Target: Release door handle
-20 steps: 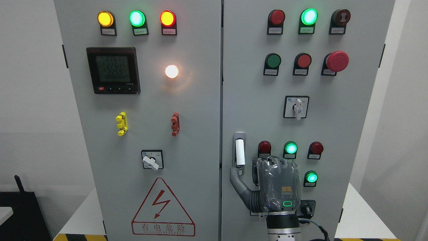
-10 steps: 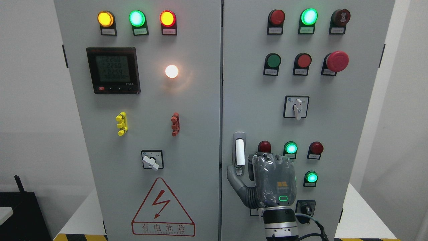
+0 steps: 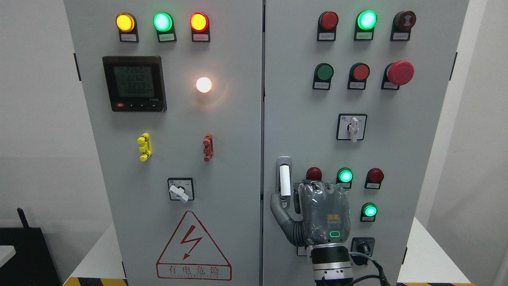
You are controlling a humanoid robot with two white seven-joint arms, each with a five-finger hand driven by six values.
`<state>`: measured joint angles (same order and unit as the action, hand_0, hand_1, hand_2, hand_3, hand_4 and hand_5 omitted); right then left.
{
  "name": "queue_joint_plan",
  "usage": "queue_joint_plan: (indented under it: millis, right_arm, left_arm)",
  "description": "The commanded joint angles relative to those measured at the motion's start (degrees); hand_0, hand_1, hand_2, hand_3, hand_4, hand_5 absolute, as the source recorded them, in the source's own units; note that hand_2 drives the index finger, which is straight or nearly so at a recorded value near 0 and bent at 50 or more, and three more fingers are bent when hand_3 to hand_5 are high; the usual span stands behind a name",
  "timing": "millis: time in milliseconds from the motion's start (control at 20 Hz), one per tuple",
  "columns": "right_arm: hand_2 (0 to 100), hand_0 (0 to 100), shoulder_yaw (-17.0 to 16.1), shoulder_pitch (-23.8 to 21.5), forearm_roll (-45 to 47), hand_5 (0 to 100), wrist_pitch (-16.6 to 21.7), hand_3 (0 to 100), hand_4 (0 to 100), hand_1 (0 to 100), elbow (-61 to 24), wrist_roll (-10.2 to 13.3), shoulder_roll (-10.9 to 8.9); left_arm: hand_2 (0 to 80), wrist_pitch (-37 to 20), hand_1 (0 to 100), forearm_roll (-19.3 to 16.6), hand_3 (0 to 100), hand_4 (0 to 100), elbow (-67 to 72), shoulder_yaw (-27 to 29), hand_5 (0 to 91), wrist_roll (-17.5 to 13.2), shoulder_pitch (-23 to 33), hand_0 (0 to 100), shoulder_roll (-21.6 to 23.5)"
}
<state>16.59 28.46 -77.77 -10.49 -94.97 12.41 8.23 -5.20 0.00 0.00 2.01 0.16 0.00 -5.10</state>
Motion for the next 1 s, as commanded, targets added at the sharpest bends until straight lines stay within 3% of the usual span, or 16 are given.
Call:
queue_joint_plan:
  millis: [0, 952]
  right_arm:
    - [100, 46, -0.06, -0.07, 0.08, 96, -0.05, 100, 100, 38, 0.31, 0.07, 0.12]
    - [100, 56, -0.68, -1.03, 0.34, 96, -0.14, 100, 100, 37, 0.14, 0.6, 0.21]
  left_arm:
    - [0.0, 0.01, 39, -1.67, 0, 0, 1.32, 0.01, 0.0, 0.01, -0.88, 12, 0.0]
    - [0.0, 0.01, 39, -1.67, 0, 0, 1.32, 0.01, 0.0, 0.01, -0.88, 12, 0.0]
